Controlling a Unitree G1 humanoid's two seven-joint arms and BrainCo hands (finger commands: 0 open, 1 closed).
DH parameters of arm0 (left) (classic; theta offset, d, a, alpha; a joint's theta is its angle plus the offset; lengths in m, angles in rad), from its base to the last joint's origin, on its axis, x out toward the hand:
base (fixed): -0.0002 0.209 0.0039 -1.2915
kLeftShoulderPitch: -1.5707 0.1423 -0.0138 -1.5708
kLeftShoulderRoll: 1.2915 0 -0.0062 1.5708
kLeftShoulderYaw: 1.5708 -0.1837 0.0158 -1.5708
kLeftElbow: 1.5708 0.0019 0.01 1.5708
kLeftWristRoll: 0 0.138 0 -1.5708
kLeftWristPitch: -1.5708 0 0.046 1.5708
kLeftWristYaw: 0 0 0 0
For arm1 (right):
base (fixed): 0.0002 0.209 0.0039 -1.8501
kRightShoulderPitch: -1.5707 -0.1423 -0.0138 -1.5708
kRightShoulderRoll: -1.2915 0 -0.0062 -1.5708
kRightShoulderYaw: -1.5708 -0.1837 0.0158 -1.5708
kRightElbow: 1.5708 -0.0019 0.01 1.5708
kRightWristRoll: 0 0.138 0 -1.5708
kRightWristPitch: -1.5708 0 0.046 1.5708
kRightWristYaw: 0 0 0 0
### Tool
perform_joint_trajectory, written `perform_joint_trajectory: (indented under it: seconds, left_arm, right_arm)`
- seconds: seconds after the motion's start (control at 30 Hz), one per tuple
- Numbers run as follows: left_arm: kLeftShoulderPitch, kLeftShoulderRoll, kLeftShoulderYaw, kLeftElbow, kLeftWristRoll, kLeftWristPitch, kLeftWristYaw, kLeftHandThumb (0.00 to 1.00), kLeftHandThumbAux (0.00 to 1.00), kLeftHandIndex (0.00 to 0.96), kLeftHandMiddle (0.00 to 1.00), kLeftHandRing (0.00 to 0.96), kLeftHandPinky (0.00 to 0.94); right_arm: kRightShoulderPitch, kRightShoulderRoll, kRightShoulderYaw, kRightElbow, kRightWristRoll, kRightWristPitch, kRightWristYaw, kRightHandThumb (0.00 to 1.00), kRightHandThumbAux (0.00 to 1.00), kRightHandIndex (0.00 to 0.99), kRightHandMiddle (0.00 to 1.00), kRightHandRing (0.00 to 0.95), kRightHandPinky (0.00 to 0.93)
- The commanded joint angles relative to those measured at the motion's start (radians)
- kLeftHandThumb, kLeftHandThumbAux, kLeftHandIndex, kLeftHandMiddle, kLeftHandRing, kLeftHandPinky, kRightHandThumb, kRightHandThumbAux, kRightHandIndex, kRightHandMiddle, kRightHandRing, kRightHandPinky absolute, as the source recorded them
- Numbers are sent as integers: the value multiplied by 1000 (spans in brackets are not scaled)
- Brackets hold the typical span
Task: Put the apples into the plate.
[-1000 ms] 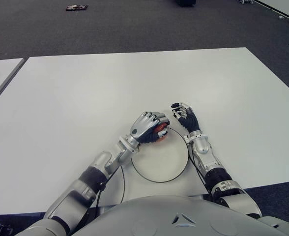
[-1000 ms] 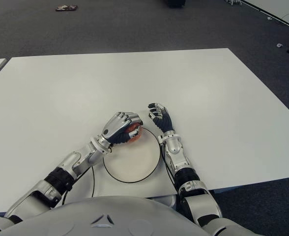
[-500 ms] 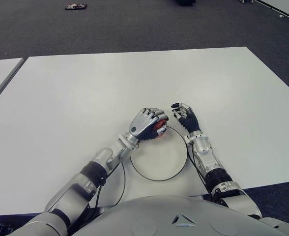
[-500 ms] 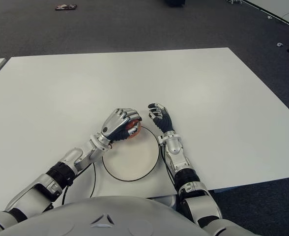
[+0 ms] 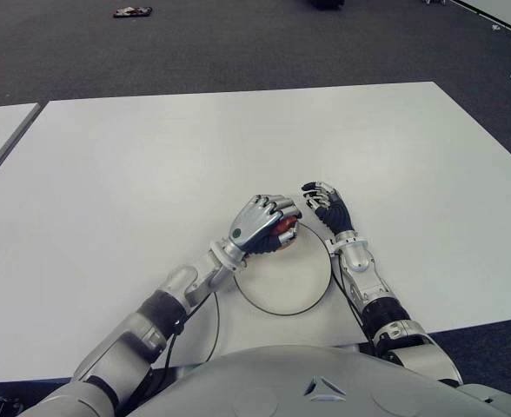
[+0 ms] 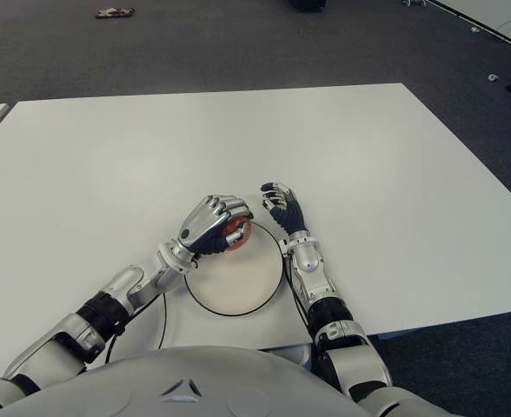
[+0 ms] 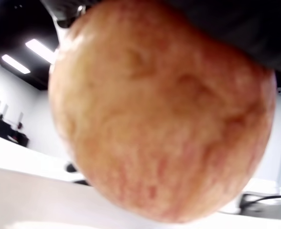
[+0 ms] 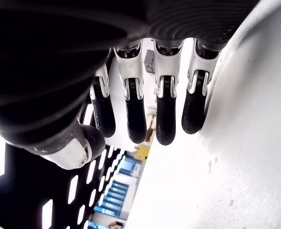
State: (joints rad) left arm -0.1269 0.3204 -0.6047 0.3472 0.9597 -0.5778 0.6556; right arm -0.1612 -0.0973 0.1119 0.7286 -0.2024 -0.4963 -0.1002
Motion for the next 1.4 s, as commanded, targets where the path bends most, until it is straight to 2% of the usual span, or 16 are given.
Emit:
perform_joint_trajectory:
  seconds: [0.03,0.47,0.6,0.7,0.87,1.13,1.27,1.4]
  left_arm:
    - [29,20,6,-57,-35,-11,-69,723,699,443,866,870,878]
    - [88,58,31,-188,-89,-20,-220,721,700,443,855,860,869]
    - [114,79,47,-295,-116,-20,-299,721,700,443,854,862,876]
    - [116,94,46,-326,-149,-30,-374,719,701,443,860,867,877]
    - [111,121,43,-350,-222,-39,-509,716,703,442,872,874,874]
    - [120,147,56,-377,-277,-32,-653,714,704,442,874,873,868]
    - [111,153,68,-368,-238,-27,-660,713,704,443,851,848,836]
    - [103,148,80,-362,-169,-29,-613,711,705,443,823,821,803]
  right_arm:
    - [69,3,14,67,-16,47,0,645,637,301,331,319,330]
    - [63,8,12,77,-15,48,-1,624,659,292,325,312,318]
    - [62,8,17,80,-20,48,-5,624,665,292,324,311,318]
    - [61,8,19,82,-21,53,-5,625,663,294,325,313,324]
    - [53,12,21,92,-22,56,-9,631,657,296,328,319,336]
    - [51,16,21,92,-13,64,0,636,651,296,331,324,342]
    - [54,16,15,91,-3,71,9,634,657,292,327,318,328]
    - [56,20,10,92,2,63,6,632,670,291,323,311,316]
